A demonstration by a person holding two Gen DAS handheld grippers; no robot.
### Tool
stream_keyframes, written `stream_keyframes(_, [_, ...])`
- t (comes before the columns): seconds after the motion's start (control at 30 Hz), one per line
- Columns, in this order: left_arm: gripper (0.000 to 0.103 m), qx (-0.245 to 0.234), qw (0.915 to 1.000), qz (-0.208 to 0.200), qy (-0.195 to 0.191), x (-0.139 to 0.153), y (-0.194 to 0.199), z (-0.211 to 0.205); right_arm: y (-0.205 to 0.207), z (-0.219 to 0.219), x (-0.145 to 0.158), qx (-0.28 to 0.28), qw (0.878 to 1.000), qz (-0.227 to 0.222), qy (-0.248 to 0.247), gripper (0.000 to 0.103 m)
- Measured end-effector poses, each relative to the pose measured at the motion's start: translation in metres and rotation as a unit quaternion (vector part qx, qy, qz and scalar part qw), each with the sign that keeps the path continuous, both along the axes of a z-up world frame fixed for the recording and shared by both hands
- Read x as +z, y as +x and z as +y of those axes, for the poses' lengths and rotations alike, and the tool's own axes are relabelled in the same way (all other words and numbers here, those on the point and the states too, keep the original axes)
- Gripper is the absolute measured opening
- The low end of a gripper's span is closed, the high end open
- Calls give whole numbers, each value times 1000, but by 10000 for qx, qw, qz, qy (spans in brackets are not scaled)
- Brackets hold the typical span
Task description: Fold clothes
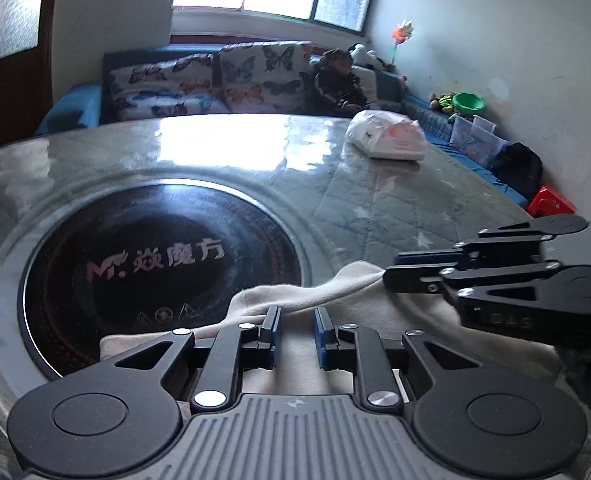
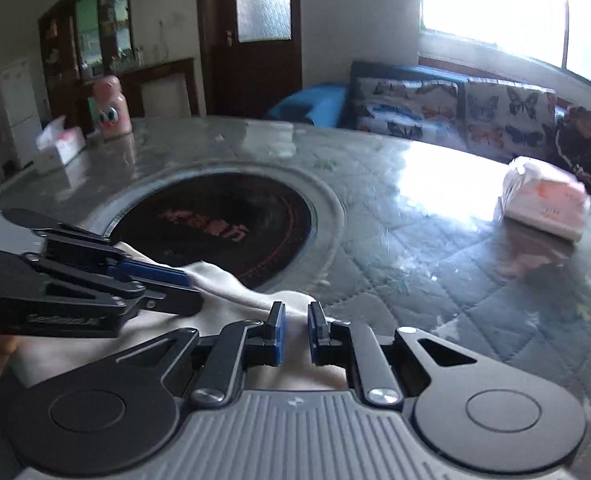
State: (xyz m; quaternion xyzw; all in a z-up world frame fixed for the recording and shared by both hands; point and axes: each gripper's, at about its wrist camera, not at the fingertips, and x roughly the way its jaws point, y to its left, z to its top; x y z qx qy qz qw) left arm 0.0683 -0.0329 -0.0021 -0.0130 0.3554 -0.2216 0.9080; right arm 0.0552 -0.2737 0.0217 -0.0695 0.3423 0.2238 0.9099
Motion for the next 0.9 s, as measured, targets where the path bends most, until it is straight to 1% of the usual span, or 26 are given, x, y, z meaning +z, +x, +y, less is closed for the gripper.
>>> stream_keyframes(0.1, [20, 18, 10000, 19, -42, -1, 2, 1, 6, 0, -3, -29, 10000, -2, -25, 10])
stream_keyframes(0.17, [20, 6, 10000, 29, -44, 0, 3, 2, 0, -5, 4, -69, 9999, -36, 94, 11])
stream_keyframes(0.23, [20, 5, 10000, 33, -48, -1, 2, 2, -14, -9, 10, 66, 9998, -135, 98, 11])
stream_keyframes(0.33, [20, -2, 10000, 5, 7, -1, 2, 0, -45, -8, 16, 470, 9985, -269, -96, 11])
stream_keyframes(0.43, [20, 21, 10000, -14, 42, -2, 1, -1, -70, -9, 13, 625, 9976, -248, -186, 11])
stream_keyframes(0.57, [20, 37, 9999, -64, 124, -3, 0, -4, -94, -25, 0, 343, 9987, -230, -308, 10])
stream_keyframes(0.63, [21, 31, 9998, -98, 173, -4, 0, -6, -103, -41, -5, 92, 9994, -273, -213, 10])
stream_keyframes(0.7, [21, 26, 9997, -115, 202, -4, 0, -6, -109, -48, -1, -87, 9995, -280, -121, 10])
stream_keyframes(0.83, [21, 26, 9997, -126, 208, -3, 0, -7, -110, -51, -3, -124, 9996, -231, -67, 11])
stream_keyframes(0.9, [21, 30, 9998, -116, 140, 1, -4, -4, -108, -52, -3, -155, 9996, -222, -61, 11])
